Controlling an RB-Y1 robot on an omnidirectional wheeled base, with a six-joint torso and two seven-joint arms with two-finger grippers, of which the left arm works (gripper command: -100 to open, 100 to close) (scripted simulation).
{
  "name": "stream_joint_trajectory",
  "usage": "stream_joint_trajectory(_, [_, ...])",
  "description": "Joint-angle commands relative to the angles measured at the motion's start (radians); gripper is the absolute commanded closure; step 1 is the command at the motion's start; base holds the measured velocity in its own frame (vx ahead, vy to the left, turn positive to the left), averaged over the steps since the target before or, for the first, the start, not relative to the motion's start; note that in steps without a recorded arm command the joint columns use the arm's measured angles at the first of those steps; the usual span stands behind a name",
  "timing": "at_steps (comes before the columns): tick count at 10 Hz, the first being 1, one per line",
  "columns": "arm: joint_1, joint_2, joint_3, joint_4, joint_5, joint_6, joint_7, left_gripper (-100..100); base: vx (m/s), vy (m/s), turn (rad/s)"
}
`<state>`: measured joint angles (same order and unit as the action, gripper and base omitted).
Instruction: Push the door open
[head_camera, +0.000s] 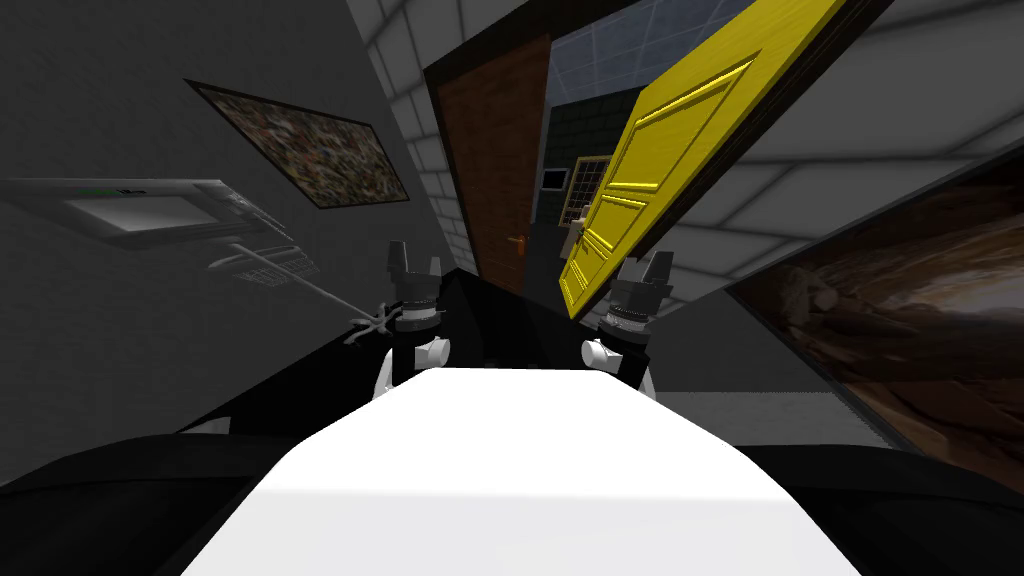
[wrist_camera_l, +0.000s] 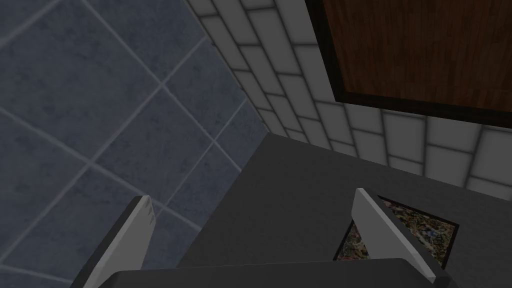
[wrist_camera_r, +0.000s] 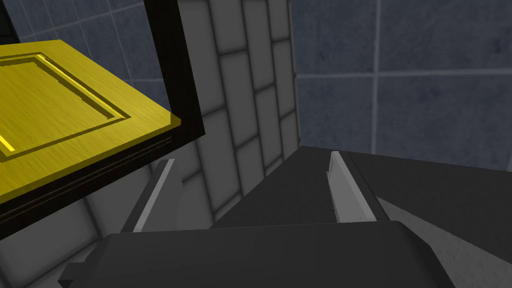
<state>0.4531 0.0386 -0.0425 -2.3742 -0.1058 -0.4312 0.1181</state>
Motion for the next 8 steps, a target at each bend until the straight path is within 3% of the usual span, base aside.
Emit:
stream_joint_trajectory(1, [-0.016, 0.005, -0.002, 0.029, 0.003, 0.000, -0.001, -100, 0.119, 0.020, -0.030])
stream_joint_trajectory(8, [-0.094, 0.022, -0.009, 0.169, 0.017, -0.003, -0.007, -100, 0.092, 0.016, -0.033])
